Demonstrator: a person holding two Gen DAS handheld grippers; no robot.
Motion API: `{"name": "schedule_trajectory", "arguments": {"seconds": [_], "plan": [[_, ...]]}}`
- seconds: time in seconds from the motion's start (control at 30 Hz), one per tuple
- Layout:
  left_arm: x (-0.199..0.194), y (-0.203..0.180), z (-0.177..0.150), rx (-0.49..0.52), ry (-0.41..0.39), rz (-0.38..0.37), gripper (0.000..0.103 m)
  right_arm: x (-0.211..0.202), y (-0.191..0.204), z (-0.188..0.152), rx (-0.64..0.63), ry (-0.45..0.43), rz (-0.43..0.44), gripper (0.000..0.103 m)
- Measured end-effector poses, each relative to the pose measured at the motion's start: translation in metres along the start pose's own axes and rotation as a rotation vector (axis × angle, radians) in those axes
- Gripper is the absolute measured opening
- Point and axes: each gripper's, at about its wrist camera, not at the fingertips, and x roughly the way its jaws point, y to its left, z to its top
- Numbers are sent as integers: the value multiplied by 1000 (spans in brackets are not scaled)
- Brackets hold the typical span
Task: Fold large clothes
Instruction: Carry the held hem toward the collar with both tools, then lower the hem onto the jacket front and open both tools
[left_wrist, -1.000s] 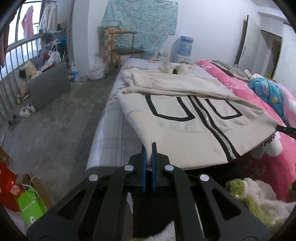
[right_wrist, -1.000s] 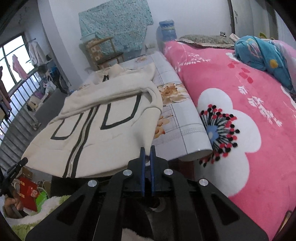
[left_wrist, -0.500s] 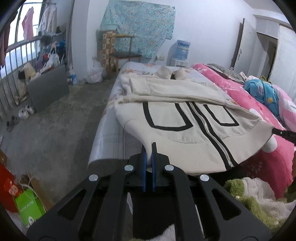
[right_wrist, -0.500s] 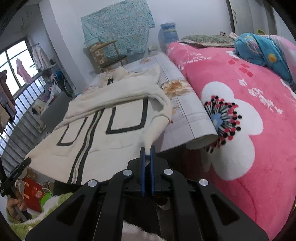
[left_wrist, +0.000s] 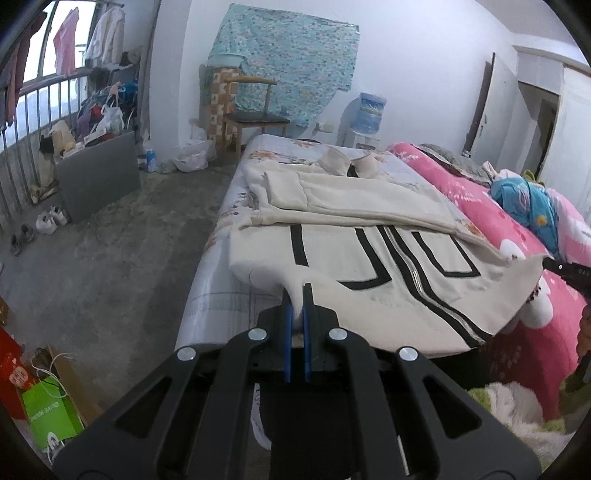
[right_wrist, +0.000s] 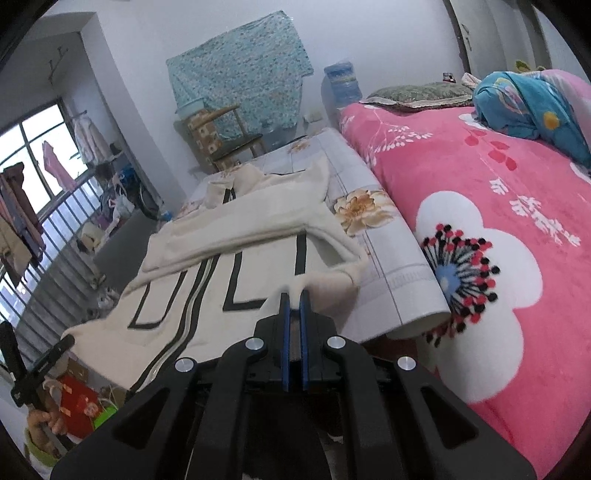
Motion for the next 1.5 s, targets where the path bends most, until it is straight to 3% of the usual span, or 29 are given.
{"name": "schedule_trajectory", "arguments": {"seconds": [0.27, 0.53, 0.8, 0.9, 0.93, 0.97, 1.0, 1.07, 1.13, 1.2, 1.27, 1.33, 1.37, 1.5], "plan": [[46, 10, 38, -36, 31, 14, 4, 39, 13, 43, -20, -2, -27, 5], [103, 17, 75, -79, 60, 36, 4, 106, 26, 94, -68, 34, -42, 5], [163, 34, 83, -144, 151, 42, 5, 171, 3, 106, -25, 108, -85, 5], [177, 45, 82, -185, 169, 37, 11, 191, -12, 102, 39, 152, -65, 7], [177, 49, 82, -184, 159, 64, 16, 195, -17, 102, 66, 158, -57, 9], [176, 53, 82, -177, 140, 92, 26, 195, -21, 101, 91, 158, -56, 13], [172, 56, 82, -178, 125, 100, 29, 193, -23, 102, 92, 151, -62, 20], [165, 60, 82, -181, 99, 112, 28, 182, -23, 102, 77, 116, -82, 33], [155, 58, 84, -151, 70, 133, 27, 169, -18, 104, 38, 91, -86, 35], [145, 45, 85, -94, 51, 99, 28, 160, -4, 102, -29, 99, -59, 39], [142, 29, 84, -57, 69, 4, 38, 160, 17, 95, -111, 158, 11, 56], [148, 7, 80, -44, 114, -114, 43, 168, 44, 83, -206, 248, 84, 61], [156, -8, 76, -19, 146, -131, 43, 175, 61, 73, -266, 289, 100, 62], [186, -49, 62, 106, 202, -67, 43, 204, 97, 47, -418, 343, 56, 62]]}}
